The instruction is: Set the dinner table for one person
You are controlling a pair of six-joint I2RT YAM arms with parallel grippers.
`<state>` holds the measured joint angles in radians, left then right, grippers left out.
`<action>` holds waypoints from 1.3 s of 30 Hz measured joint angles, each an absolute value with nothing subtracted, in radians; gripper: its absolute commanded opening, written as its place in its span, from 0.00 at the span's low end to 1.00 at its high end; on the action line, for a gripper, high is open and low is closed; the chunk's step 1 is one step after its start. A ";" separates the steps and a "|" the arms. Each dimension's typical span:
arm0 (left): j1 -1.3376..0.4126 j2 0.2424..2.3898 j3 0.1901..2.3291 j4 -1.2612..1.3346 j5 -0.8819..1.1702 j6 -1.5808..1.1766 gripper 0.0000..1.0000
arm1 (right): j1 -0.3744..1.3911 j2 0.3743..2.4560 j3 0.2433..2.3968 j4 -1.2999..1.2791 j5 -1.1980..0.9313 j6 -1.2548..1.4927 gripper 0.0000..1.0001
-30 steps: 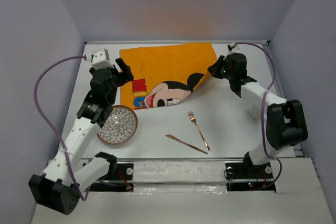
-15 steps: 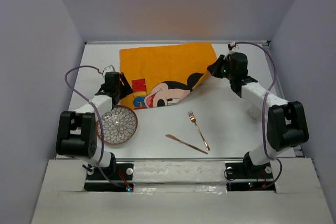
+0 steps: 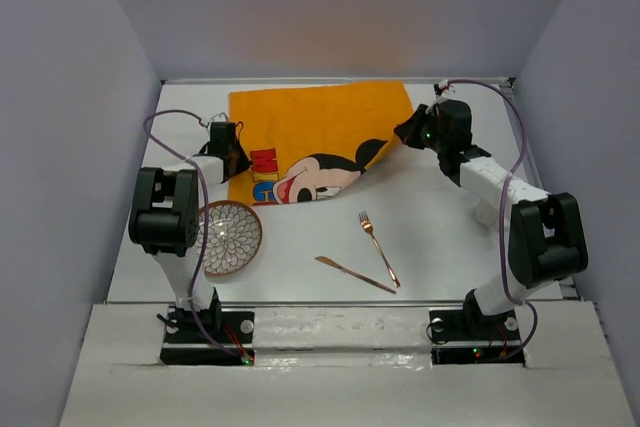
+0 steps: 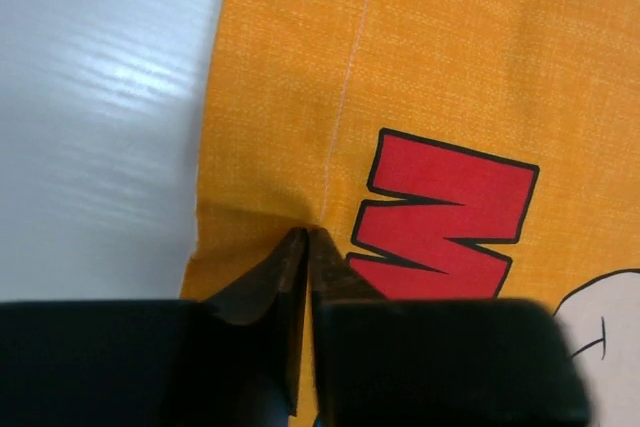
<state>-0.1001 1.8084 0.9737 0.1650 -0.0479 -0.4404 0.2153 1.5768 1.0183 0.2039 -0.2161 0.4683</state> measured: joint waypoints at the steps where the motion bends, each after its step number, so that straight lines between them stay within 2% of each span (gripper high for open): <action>1: -0.100 1.821 0.989 0.161 -0.042 -0.439 0.00 | 0.215 1.577 1.018 0.204 -0.216 0.468 0.00; 5: -0.098 1.893 1.088 0.149 -0.033 -0.432 0.00 | 0.215 1.577 1.018 0.204 -0.211 0.467 0.00; 15: -0.096 2.175 1.508 0.078 0.014 -0.424 0.00 | 0.207 1.581 1.018 0.204 -0.171 0.456 0.00; 16: -0.096 2.181 1.518 0.078 0.023 -0.426 0.06 | 0.204 1.585 1.018 0.204 -0.166 0.452 0.00; 17: -0.096 2.181 1.519 0.075 0.030 -0.429 0.20 | 0.203 1.591 1.019 0.205 -0.163 0.450 0.00; 18: -0.096 2.178 1.519 0.075 0.035 -0.429 0.50 | 0.201 1.601 1.020 0.205 -0.160 0.448 0.00; 19: -0.096 2.168 1.512 0.081 0.039 -0.427 0.63 | 0.199 1.612 1.022 0.206 -0.157 0.446 0.00; 21: -0.093 2.123 1.458 0.097 0.047 -0.439 0.80 | 0.197 1.634 1.026 0.206 -0.151 0.442 0.00; 25: -0.071 1.849 1.143 0.204 0.048 -0.489 0.80 | 0.191 1.659 1.026 0.203 -0.146 0.441 0.00; 30: -0.031 1.523 0.803 0.317 0.036 -0.562 0.73 | 0.185 1.665 1.026 0.203 -0.148 0.441 0.00; 34: -0.017 1.511 0.712 0.323 0.008 -0.582 0.70 | 0.184 1.665 1.027 0.204 -0.158 0.442 0.00; 39: -0.011 1.568 0.702 0.300 -0.017 -0.589 0.69 | 0.184 1.665 1.027 0.204 -0.165 0.442 0.00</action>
<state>-0.0109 1.5684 0.7025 0.2996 -0.0174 -0.5888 0.1841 1.6646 1.0271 0.2035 -0.1646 0.4419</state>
